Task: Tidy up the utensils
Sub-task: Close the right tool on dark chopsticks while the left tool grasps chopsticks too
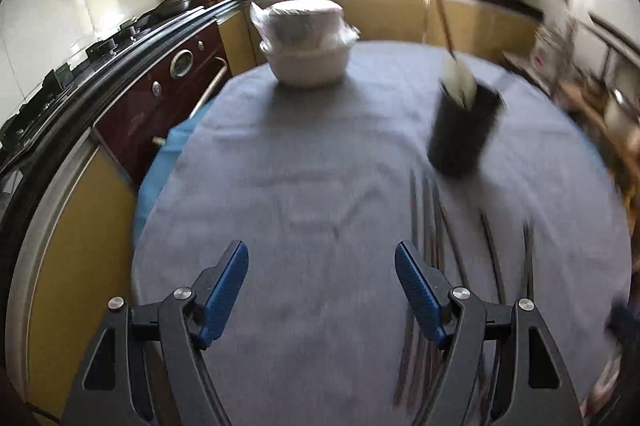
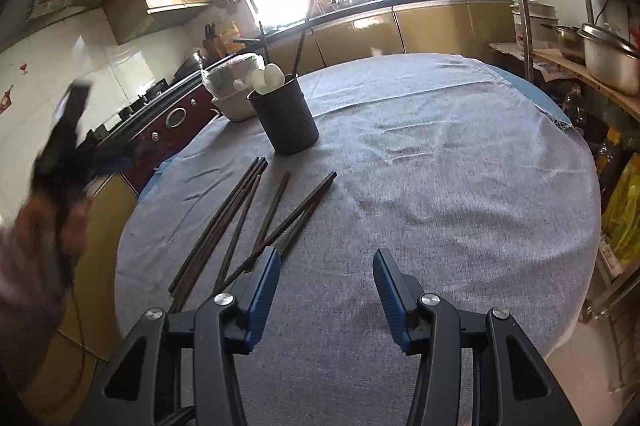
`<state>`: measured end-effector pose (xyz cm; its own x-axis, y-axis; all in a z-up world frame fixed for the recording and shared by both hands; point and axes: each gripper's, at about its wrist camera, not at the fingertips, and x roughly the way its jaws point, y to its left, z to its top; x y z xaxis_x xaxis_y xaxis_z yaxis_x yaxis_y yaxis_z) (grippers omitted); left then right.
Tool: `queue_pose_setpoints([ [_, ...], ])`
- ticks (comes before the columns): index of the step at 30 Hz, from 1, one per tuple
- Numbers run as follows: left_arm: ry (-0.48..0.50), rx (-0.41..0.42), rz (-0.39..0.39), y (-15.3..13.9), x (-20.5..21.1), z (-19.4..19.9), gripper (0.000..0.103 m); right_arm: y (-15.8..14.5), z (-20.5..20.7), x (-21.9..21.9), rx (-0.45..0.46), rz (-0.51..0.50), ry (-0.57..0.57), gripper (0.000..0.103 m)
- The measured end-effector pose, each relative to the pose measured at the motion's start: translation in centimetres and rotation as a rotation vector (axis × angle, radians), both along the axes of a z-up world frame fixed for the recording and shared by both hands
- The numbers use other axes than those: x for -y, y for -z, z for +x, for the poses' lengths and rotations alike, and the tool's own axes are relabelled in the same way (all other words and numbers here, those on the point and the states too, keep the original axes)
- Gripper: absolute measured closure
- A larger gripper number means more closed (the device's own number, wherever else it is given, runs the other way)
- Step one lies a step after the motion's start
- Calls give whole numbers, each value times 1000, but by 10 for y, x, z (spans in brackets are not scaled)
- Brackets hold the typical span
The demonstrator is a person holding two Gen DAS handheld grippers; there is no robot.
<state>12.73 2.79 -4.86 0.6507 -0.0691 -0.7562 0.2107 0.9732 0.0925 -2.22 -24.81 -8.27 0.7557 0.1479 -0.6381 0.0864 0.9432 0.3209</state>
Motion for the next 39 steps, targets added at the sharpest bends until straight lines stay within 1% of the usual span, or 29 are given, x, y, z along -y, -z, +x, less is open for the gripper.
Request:
queue_pose_setpoints([
  [3, 26, -25, -25, 13, 0, -28, 27, -2, 13, -2, -37, 17, 14, 51],
  [5, 38, -41, -26, 22, 2, -41, 27, -2, 23, -1, -58, 63, 20, 51],
  [9, 70, -70, -22, 40, 6, -54, 27, -1, 54, 5, -124, 145, 55, 51],
  [11, 66, -74, -24, 44, 2, -56, 27, 3, 75, 7, -175, 175, 70, 53],
  [13, 57, -77, -38, 45, -3, -58, 27, 8, 95, 11, -211, 229, 95, 59],
  [16, 41, -84, -59, 46, -15, -58, 27, 14, 122, 11, -270, 282, 124, 62],
  [20, 28, -111, -94, 48, -26, -45, 27, 22, 146, 2, -335, 267, 168, 66],
  [22, 25, -119, -118, 48, -29, -38, 27, 31, 156, 1, -388, 259, 206, 77],
  [24, 38, -116, -132, 47, -28, -30, 27, 39, 160, 1, -423, 255, 238, 80],
  [25, 47, -112, -136, 46, -28, -27, 27, 42, 161, 1, -433, 245, 250, 84],
  [28, 72, -118, -147, 45, -22, -9, 27, 46, 165, -4, -431, 216, 244, 94],
  [29, 82, -123, -154, 45, -19, -2, 28, 45, 166, -6, -425, 193, 248, 94],
  [30, 96, -129, -162, 44, -14, 7, 31, 44, 167, -8, -416, 176, 251, 95],
  [31, 107, -132, -166, 44, -10, 13, 36, 43, 167, -9, -404, 165, 248, 96],
  [32, 126, -136, -170, 43, -2, 23, 38, 42, 167, -9, -389, 164, 240, 96],
  [34, 150, -148, -178, 42, 11, 37, 48, 37, 164, -8, -348, 162, 233, 96],
  [36, 183, -177, -197, 43, 27, 53, 52, 32, 161, -6, -309, 178, 220, 96],
  [38, 216, -206, -211, 46, 42, 67, 52, 28, 156, 0, -270, 204, 208, 96],
  [39, 226, -222, -205, 49, 52, 74, 52, 26, 153, 2, -254, 210, 206, 96],
])
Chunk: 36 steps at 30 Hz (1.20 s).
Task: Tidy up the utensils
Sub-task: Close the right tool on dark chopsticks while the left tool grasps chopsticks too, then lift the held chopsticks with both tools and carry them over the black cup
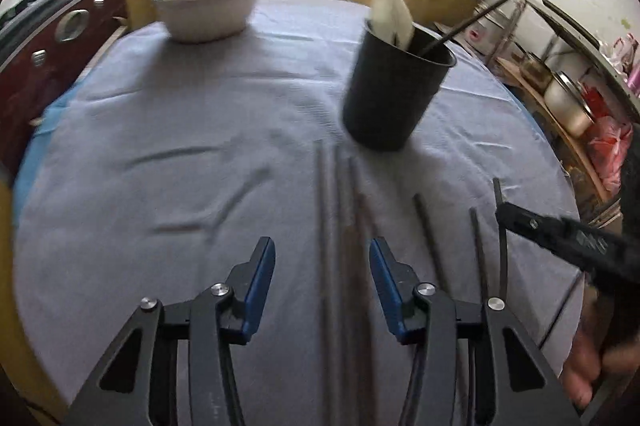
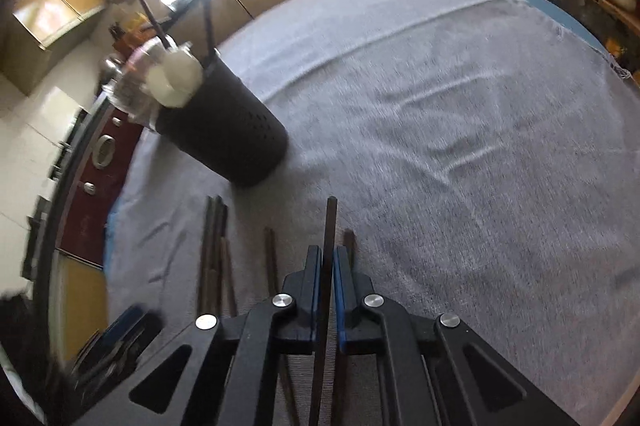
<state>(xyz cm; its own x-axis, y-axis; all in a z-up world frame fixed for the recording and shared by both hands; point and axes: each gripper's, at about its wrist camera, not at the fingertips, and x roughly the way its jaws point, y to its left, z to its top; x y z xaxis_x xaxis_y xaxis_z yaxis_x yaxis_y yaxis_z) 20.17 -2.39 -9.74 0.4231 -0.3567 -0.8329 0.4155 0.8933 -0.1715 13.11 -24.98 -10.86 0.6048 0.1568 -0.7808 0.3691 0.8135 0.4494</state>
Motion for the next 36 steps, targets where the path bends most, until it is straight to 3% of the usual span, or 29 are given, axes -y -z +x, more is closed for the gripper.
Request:
queue_pose_setpoints([
  [5, 23, -33, 60, 13, 32, 27, 53, 0, -9, 12, 32, 40, 6, 96],
  [7, 30, -59, 67, 19, 39, 36, 66, 2, -12, 16, 29, 58, 10, 96],
  [11, 24, -73, 73, 24, 46, 46, 68, 8, -15, 23, 27, 93, 15, 96],
  [13, 36, -70, 67, 24, 48, 46, 78, 8, -15, 24, 31, 99, 10, 96],
  [16, 37, -66, 61, 24, 44, 45, 82, 8, -15, 21, 37, 104, -8, 96],
  [28, 39, -138, -38, 25, -13, 11, 82, 1, -24, 10, 72, 101, -53, 96],
  [32, 3, -107, -20, 17, -21, 18, 82, -2, -25, 3, 83, 87, -70, 96],
  [36, -2, -126, 42, 22, -21, 22, 82, -3, -28, 2, 86, 85, -75, 96],
])
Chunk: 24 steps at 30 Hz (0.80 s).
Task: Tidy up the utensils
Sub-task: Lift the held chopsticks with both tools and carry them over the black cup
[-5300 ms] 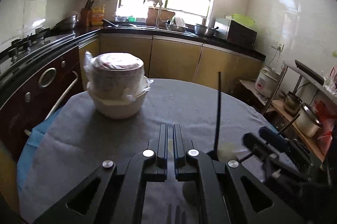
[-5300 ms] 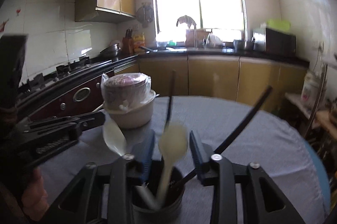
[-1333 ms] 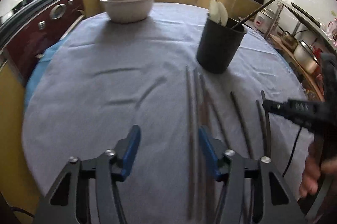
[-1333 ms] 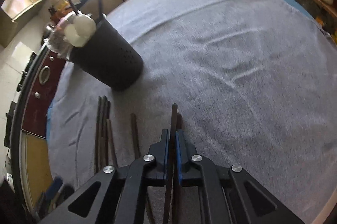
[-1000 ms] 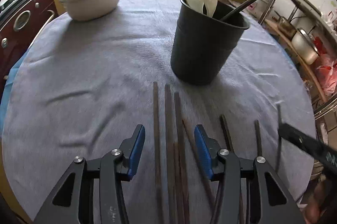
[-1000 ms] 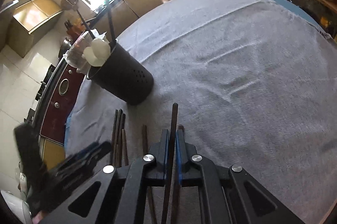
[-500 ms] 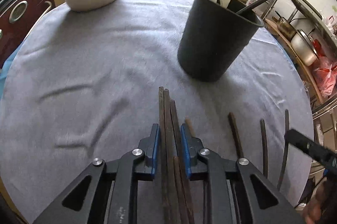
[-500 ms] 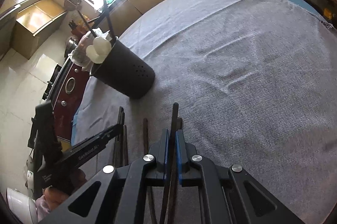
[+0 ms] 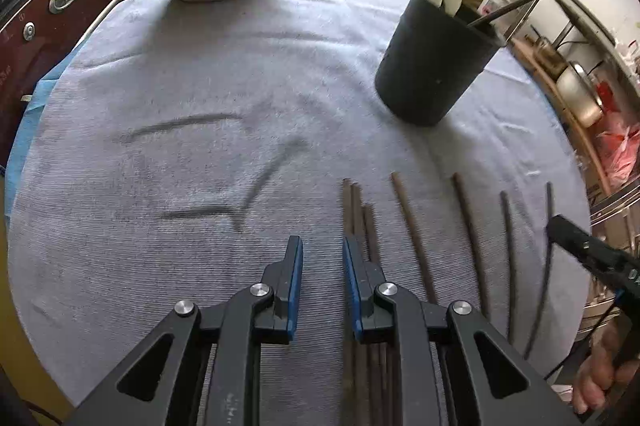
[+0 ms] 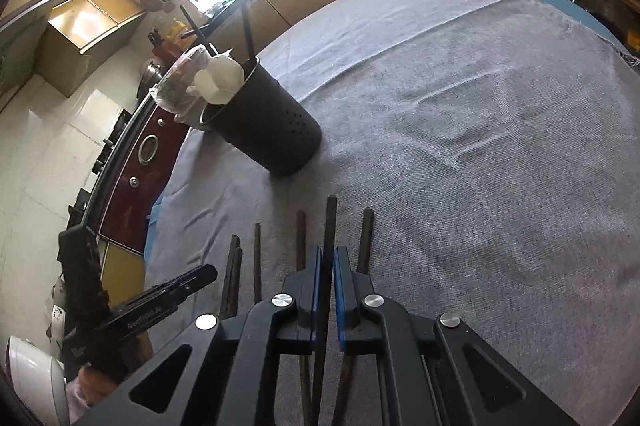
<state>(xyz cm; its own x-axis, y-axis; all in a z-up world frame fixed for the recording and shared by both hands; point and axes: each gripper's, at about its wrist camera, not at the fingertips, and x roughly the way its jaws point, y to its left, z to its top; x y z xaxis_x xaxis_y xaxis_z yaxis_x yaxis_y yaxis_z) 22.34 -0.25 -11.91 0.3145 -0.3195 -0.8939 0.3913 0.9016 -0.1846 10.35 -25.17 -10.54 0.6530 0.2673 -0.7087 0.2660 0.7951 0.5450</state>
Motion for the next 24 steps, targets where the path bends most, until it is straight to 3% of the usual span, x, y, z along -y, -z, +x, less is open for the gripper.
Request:
queue_pose_setpoints([
  [4, 3, -15, 12, 4, -2, -6, 82, 0, -3, 2, 2, -3, 3, 96],
  [7, 6, 15, -27, -8, 4, -13, 83, 2, -3, 5, -1, -1, 5, 96],
  [13, 96, 66, -29, -32, 50, -20, 82, 8, -4, 14, 0, 7, 21, 96],
  [18, 157, 14, 38, -13, 104, -18, 82, 11, -7, 21, 5, 18, 32, 96],
  [24, 155, -42, 75, 7, 138, -14, 82, 14, -15, 40, 5, 29, 68, 96],
])
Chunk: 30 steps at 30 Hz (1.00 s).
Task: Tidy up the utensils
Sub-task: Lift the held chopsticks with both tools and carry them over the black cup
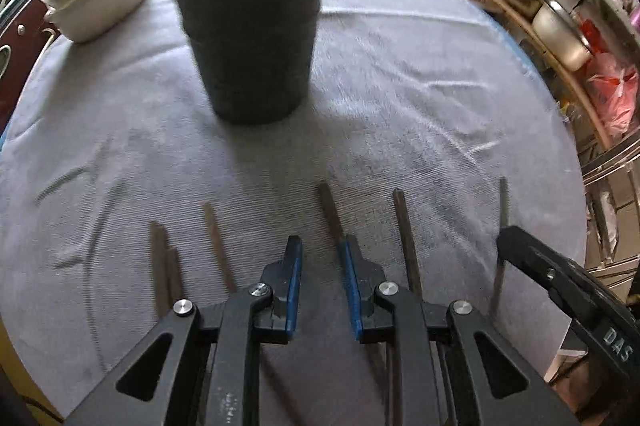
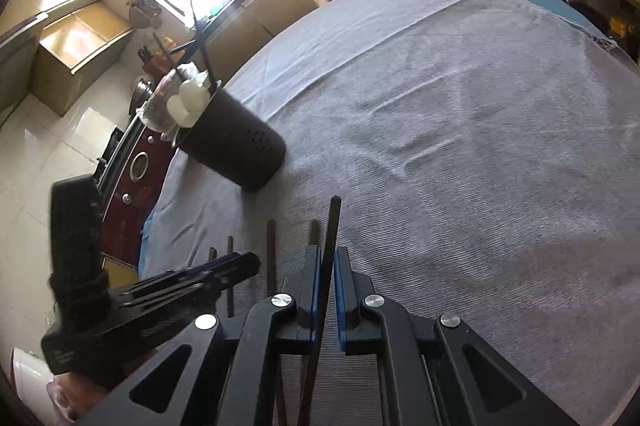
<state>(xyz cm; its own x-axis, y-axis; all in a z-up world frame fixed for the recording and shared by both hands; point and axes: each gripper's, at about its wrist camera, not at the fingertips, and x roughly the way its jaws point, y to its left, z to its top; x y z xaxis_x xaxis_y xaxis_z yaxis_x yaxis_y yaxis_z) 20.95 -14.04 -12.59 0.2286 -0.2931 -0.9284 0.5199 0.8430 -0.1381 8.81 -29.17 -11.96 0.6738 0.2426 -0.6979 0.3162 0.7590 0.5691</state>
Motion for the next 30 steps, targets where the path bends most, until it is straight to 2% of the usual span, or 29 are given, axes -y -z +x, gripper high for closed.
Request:
queue_pose_setpoints([
  [1, 1, -16, -1, 2, 4, 2, 82, 1, -1, 3, -1, 5, 5, 96],
  [5, 11, 9, 22, 6, 18, 4, 84, 4, -3, 9, -3, 21, 8, 96],
  [7, 12, 21, 31, 7, 17, 3, 95, 3, -5, 9, 2, 24, 4, 96],
  [14, -7, -5, -62, -2, -15, 3, 98, -5, -8, 4, 17, 9, -16, 96],
  [18, -11, 35, -98, -20, -34, -4, 97, -13, -9, -1, 32, -4, -26, 96],
  [23, -34, 103, -163, -58, -62, -8, 97, -30, -9, -12, 74, -34, -58, 96],
  [30, -82, 246, -232, -126, -92, -8, 97, -85, 2, -31, 187, -112, -145, 96],
])
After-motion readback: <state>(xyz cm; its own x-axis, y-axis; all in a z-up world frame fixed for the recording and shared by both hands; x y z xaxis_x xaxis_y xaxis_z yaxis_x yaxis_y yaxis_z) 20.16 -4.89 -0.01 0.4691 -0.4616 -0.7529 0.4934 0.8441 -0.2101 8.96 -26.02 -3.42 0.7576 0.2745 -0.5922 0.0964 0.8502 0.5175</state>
